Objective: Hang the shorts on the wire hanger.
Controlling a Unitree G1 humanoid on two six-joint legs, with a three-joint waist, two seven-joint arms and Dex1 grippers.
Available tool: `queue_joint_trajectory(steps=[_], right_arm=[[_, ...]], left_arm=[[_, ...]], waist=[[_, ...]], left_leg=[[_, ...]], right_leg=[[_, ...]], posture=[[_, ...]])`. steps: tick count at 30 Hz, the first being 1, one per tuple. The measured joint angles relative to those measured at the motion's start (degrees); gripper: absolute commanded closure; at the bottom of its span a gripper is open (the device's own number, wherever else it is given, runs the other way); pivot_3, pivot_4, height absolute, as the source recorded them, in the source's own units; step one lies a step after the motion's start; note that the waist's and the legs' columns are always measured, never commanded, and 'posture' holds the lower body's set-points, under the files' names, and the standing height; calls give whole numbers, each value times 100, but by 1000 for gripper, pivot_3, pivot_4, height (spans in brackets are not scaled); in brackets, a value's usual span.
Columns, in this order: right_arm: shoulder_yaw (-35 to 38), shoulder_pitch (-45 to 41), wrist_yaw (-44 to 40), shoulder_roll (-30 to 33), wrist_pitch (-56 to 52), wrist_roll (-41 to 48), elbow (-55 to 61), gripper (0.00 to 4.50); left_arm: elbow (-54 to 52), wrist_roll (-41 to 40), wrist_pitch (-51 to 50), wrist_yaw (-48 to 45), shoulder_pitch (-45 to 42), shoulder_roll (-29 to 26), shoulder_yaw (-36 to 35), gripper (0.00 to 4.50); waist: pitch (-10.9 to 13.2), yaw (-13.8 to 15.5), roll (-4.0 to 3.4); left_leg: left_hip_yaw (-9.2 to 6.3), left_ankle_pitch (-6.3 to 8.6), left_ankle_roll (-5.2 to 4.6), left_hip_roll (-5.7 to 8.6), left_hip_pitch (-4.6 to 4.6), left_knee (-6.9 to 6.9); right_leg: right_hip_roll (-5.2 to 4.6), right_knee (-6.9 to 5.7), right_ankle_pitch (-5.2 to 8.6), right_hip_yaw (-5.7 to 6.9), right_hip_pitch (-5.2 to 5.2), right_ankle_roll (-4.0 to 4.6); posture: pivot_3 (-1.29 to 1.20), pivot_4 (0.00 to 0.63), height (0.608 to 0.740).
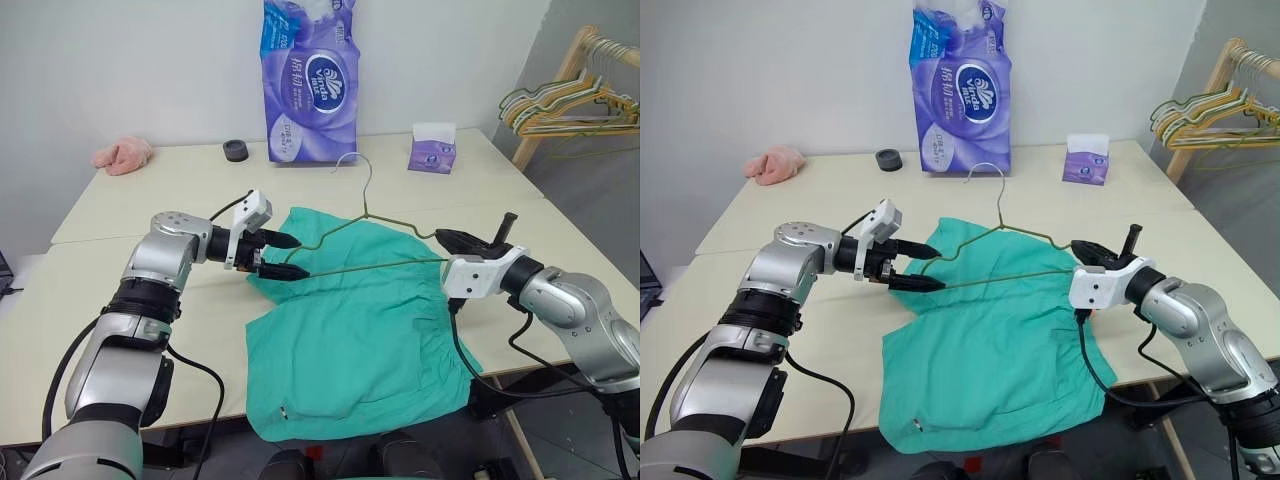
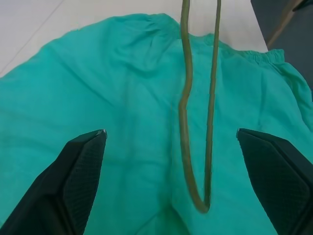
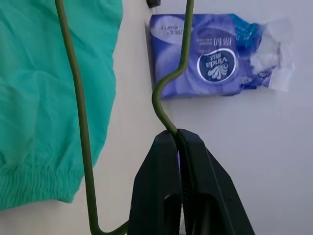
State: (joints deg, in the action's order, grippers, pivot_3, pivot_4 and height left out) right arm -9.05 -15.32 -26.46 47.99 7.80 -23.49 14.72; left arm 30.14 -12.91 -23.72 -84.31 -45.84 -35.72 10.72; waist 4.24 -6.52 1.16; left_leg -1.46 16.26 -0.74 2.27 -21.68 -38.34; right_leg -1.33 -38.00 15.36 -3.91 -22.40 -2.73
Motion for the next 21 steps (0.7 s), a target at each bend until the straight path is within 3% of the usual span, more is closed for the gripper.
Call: queue_joint_trajectory(steps=[5,6,9,18,21], right_arm=[[-13,-116,-130,-171,61,-10,31,4491],[-13,-116,-159,-188,62,-11,32,4498],[-13,-116,-227,-248,71,-13,66,4500],[29,-105,-291,-268,142,-70,101,4500],[65,-85,-325,-268,188,-72,97,4500]], left_arm=[[-590,-61,-329,-202,503,9,216,0],[-625,-70,-390,-204,502,6,216,178],[-692,-112,-464,-185,498,5,215,880],[-688,-236,-596,-198,495,15,215,3551],[-702,-278,-613,-266,497,2,215,3748]], waist=[[3,1,0],[3,4,0],[5,13,-4],[6,6,-4],[6,5,-5]], left_leg=[[-6,0,0,-2,-2,-11],[-7,0,0,-2,-2,-14],[-9,1,-2,-2,-2,-31],[-9,2,-3,-2,-5,-42],[-9,2,-3,-2,-5,-42]], right_leg=[[1,-8,0,5,0,1],[1,-8,-1,7,1,1],[1,-8,-1,10,9,1],[1,-9,0,9,10,1],[2,-9,0,9,10,1]], posture=[[-161,66,740],[-161,66,740],[-163,67,740],[-168,69,740],[-168,70,740]])
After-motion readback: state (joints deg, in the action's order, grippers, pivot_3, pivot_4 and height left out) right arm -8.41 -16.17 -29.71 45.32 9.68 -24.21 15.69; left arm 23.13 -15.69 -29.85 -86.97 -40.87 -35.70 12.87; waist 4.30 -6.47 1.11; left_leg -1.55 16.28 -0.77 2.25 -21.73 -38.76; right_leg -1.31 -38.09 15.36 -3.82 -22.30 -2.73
